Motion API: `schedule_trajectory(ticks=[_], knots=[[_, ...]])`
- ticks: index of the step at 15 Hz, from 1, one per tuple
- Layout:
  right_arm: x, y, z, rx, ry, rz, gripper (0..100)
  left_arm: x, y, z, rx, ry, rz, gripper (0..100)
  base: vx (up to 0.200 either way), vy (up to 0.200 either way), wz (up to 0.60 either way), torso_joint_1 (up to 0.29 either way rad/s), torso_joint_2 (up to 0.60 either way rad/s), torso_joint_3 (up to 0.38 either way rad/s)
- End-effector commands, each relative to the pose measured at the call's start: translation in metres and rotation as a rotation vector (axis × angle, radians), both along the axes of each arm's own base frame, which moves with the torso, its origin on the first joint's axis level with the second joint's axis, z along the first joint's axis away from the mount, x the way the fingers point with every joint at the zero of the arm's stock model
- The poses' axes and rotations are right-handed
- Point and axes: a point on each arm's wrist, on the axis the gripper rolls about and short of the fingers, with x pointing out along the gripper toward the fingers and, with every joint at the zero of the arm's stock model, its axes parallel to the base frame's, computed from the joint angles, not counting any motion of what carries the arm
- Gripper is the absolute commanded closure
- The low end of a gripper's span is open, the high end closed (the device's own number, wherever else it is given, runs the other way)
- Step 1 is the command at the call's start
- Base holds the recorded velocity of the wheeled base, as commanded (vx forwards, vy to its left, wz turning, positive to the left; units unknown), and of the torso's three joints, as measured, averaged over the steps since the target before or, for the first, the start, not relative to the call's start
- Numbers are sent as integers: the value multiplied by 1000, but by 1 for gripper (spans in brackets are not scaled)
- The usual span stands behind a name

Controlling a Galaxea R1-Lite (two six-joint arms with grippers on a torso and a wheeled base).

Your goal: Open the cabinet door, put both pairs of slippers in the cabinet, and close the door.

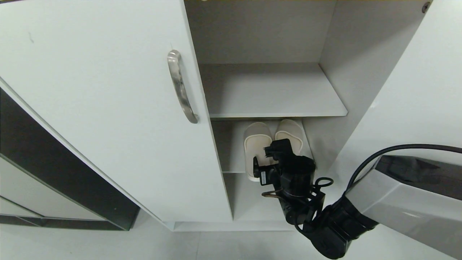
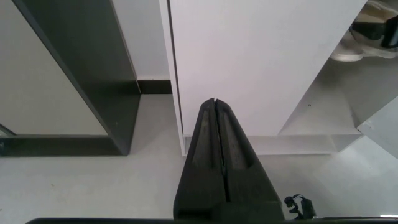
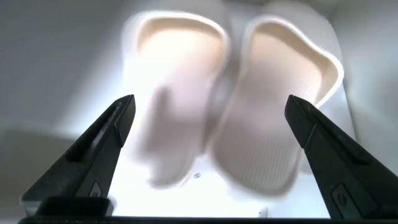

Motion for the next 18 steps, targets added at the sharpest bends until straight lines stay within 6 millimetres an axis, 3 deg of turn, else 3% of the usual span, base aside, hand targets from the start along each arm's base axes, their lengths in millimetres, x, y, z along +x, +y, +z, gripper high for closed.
schedule_trajectory(ticks=[1,11,18], knots=[[-16,0,8,-5,0,30,0,0,0,0,-1,2,1,100,0,0,0,0,0,0],[-18,3,7,-6,1,39,0,0,0,0,-2,1,1,100,-180,0,0,2,2,3],[-17,3,7,-11,-1,37,0,0,0,0,-2,1,-1,100,0,0,0,0,0,0]])
